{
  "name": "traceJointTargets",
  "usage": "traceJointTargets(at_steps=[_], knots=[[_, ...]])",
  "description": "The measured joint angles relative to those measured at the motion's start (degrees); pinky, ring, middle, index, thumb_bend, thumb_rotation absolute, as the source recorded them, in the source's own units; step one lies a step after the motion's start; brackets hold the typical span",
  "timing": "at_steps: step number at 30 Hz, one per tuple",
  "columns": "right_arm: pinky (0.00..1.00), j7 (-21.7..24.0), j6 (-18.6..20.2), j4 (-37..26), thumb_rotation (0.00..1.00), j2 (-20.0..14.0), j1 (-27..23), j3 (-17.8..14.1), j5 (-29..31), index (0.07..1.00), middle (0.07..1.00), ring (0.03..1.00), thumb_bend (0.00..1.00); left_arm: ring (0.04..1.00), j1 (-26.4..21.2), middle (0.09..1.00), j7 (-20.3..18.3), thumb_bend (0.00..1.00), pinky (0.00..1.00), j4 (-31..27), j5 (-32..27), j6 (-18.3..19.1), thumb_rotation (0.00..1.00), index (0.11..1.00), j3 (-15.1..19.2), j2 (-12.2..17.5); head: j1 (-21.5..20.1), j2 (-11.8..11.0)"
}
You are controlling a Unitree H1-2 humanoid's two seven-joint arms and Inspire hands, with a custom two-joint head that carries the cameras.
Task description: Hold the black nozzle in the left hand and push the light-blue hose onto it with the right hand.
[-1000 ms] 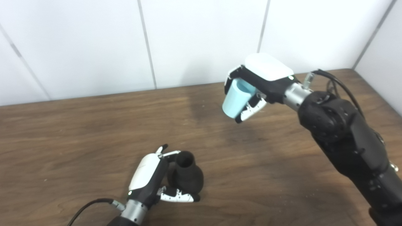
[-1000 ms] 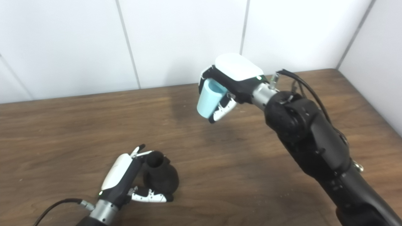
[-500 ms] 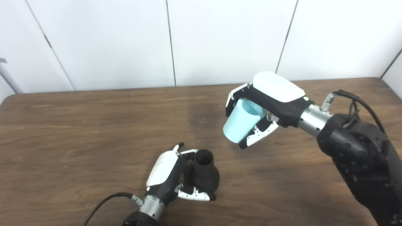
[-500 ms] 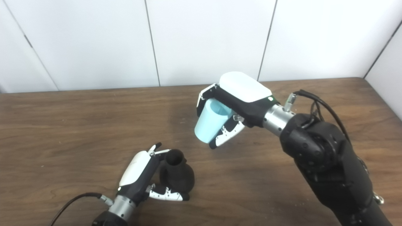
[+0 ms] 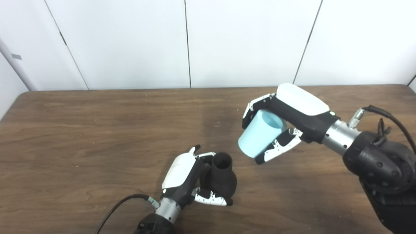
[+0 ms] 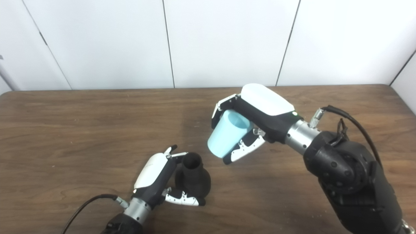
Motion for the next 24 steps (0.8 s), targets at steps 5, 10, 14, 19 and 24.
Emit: traceJointTargets(at_steps=[5, 10, 14, 19, 24], knots=[[0.31, 0.00, -0.98, 0.03, 0.00, 0.39, 0.08, 0.18, 0.08, 0.513, 0.505, 0.430, 0.50, 0.677, -0.04, 0.490, -0.01, 0.52, 1.00, 0.04, 0.01, 0.05, 0.00, 0.495, -0.08, -0.07, -0.17, 0.26], [0.31, 0.00, -1.03, 0.05, 0.00, 0.87, 0.07, 0.24, 0.33, 0.516, 0.504, 0.430, 0.50, 0.675, -0.15, 0.490, 0.00, 0.52, 1.00, 0.19, 0.13, 0.07, 0.00, 0.495, -0.22, -0.24, -0.26, 0.53], [0.31, 0.00, -1.04, 0.15, 0.00, 1.47, 0.00, 0.61, 0.38, 0.515, 0.504, 0.432, 0.50, 0.675, -0.33, 0.497, 0.01, 0.52, 1.00, 0.43, 0.42, 0.08, 0.00, 0.489, -0.35, -0.49, -0.09, 0.70], [0.31, 0.00, -1.29, 0.23, 0.00, 2.11, -0.46, 1.29, 0.20, 0.519, 0.506, 0.433, 0.50, 0.677, -0.33, 0.499, 0.00, 0.52, 1.00, 0.46, 0.50, 0.16, 0.00, 0.487, -0.47, -0.68, 0.00, 0.79], [0.31, -0.01, -2.27, 0.84, 0.00, 2.12, -0.68, 1.58, -0.10, 0.517, 0.509, 0.432, 0.50, 0.678, -0.32, 0.499, 0.00, 0.52, 1.00, 0.53, 0.63, 0.27, 0.00, 0.487, -0.52, -0.95, 0.09, 0.97]])
